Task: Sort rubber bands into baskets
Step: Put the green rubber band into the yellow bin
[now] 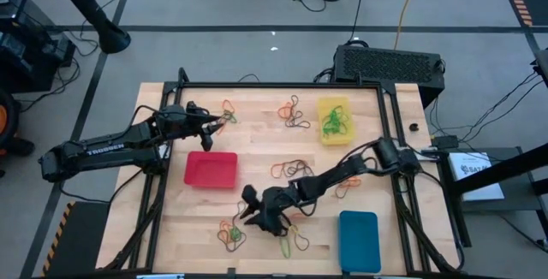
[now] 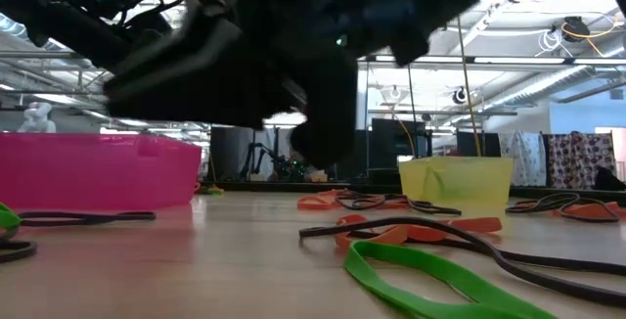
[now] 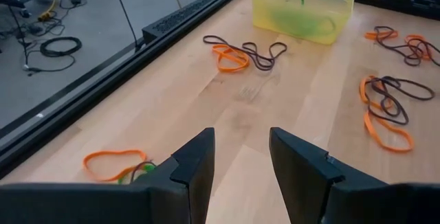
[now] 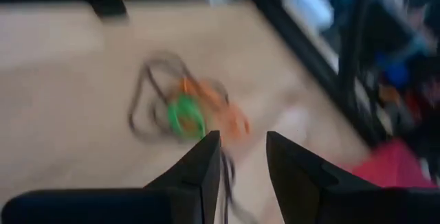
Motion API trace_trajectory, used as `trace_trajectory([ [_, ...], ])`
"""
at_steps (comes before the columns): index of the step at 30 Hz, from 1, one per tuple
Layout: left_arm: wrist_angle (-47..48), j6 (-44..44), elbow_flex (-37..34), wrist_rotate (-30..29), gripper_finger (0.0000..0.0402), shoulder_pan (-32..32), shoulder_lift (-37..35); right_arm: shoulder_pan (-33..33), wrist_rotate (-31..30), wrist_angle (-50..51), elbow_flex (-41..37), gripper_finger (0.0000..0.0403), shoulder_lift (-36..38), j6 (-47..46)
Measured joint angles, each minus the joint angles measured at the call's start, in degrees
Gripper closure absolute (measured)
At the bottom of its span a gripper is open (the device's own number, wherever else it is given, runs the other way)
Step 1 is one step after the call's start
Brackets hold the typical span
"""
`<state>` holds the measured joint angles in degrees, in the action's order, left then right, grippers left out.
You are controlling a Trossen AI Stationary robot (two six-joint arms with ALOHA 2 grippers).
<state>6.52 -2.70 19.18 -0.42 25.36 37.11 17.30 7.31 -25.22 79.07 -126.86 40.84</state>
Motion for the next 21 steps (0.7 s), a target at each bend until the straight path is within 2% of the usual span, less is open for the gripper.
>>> trace_trajectory([
  [2, 0.0, 0.0, 0.0, 0.2, 0.0253, 0.0, 0.0, 0.0, 4.6, -5.0, 0.0, 0.0291, -1.3, 0.4],
  [6, 0.0, 0.0, 0.0, 0.2, 0.0253, 0.0, 0.0, 0.1, 9.3, -11.0, 0.2, 0.0291, -3.9, -0.4],
  [11, 0.2, -1.0, 0.0, 0.3, 0.0253, 0.0, 0.0, 0.3, 13.2, -10.9, 5.6, 0.0306, -8.2, -3.2],
  [15, 0.1, -1.3, 0.0, 0.3, 0.0253, 0.0, 0.0, -0.2, 18.0, -3.2, 12.4, 0.0322, -11.3, -4.8],
  [18, 0.3, -1.1, 0.0, 0.3, 0.0253, 0.0, 0.0, -0.8, 18.3, 4.9, 17.2, 0.0332, -12.6, -5.4],
  [21, 0.4, -1.1, 0.0, 0.3, 0.0253, 0.0, 0.0, -1.3, 18.0, 7.8, 19.7, 0.034, -12.8, -4.1],
])
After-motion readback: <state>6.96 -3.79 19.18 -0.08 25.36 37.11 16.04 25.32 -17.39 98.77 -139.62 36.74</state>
